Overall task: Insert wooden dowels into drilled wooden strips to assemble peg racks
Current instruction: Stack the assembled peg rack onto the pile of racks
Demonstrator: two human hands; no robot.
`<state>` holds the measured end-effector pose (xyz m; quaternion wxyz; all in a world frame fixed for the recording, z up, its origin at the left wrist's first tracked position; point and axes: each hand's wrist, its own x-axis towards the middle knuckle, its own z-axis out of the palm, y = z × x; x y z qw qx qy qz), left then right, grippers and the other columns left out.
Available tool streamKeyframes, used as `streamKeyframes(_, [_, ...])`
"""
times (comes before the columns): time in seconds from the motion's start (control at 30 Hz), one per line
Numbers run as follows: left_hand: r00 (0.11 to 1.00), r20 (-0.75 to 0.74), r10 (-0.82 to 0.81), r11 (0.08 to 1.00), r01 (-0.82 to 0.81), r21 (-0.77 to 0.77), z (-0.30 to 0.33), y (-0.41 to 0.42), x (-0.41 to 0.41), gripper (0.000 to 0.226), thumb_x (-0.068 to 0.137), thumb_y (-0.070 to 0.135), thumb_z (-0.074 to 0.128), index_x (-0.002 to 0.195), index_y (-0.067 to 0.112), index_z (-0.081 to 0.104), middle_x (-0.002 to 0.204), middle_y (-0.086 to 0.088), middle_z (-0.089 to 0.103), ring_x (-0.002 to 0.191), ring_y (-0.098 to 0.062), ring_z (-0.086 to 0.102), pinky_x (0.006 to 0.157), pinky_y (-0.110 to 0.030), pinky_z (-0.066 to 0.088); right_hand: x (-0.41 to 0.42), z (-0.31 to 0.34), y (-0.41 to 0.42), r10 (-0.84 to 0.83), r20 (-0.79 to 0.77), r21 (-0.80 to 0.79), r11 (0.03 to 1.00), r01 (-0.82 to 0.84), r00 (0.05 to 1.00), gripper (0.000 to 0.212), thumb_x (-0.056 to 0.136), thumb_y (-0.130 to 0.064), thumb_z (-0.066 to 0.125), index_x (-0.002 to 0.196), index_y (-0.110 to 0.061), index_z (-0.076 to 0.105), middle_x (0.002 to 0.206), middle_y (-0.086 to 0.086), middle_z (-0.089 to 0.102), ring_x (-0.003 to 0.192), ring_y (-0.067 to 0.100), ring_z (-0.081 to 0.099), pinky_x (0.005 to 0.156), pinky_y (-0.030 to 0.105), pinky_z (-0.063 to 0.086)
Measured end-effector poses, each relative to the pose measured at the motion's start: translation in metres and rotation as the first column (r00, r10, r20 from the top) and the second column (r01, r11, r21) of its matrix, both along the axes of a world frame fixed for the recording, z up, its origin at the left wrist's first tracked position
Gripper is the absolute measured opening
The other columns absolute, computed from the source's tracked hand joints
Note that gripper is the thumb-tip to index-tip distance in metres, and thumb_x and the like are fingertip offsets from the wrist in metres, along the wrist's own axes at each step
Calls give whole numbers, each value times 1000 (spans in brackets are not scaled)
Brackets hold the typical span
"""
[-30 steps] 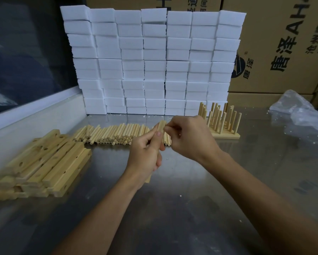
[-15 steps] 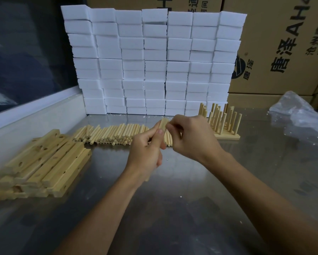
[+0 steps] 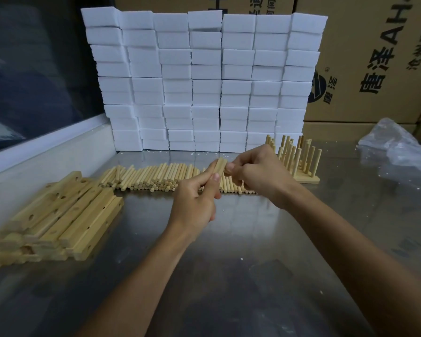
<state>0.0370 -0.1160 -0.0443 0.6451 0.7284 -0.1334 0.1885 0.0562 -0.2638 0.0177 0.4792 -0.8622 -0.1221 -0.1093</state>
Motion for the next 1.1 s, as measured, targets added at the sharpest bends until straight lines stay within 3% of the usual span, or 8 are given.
streamKeyframes(0.13, [994,-73,-76,993,69,-100,1,3,0,32,104,24,47,132,28,62,70,-3,56,41,-14,45,36,-21,33,-1,-2,6,-5,230,-258,964,66,973,22,91,-27,66,72,-18,74,60,0,69,49,9,59,50,26,49])
streamKeyframes(0.2, [985,-125,-117,980,95,-173,0,6,0,26,104,26,48,121,33,66,70,-1,59,41,-15,47,36,-22,33,-2,-3,7,6,288,-267,961,74,957,19,90,-28,68,74,-19,74,61,-7,68,56,5,63,55,23,51])
streamKeyframes(0.47, [923,-365,-119,836,-106,-539,-9,22,12,19,104,18,47,106,14,65,72,-11,62,40,-16,48,33,-22,34,15,-13,-9,-80,144,150,987,58,986,37,101,-35,49,81,-14,72,68,0,73,55,18,69,47,18,46])
streamKeyframes(0.57, [913,-394,-109,809,-148,-568,-14,25,16,20,104,17,46,103,11,64,69,-10,62,39,-16,47,34,-21,34,27,-32,-19,-172,120,-26,984,176,978,28,98,-27,53,85,-12,73,70,-2,73,63,15,69,59,27,54])
streamKeyframes(0.67, [903,-419,-98,805,-175,-567,-17,27,19,19,104,18,46,99,14,64,73,-11,61,39,-16,47,33,-21,34,38,-53,-32,-238,166,-284,918,278,957,19,94,-21,58,100,-12,73,91,-1,73,78,12,67,77,37,59])
streamKeyframes(0.8, [895,-438,-91,787,-205,-582,-19,28,21,18,104,17,47,99,14,63,70,-11,61,38,-15,47,34,-19,33,43,-72,-42,-286,108,-507,808,300,952,32,91,-31,60,119,-16,67,116,4,66,100,22,62,91,45,55])
streamKeyframes(0.9, [892,-441,-97,784,-205,-586,-18,28,21,17,104,17,47,100,15,64,67,-10,63,38,-16,47,34,-19,34,45,-78,-45,-309,60,-598,750,282,949,27,87,-32,59,106,-15,68,107,6,64,94,25,60,88,47,54])
streamKeyframes(1.1, [884,-453,-114,778,-204,-594,-17,28,21,17,104,18,46,104,14,63,71,-11,62,39,-16,47,34,-19,34,48,-80,-50,-333,52,-549,778,306,941,16,90,-22,61,95,-10,70,85,5,68,68,21,67,73,41,60])
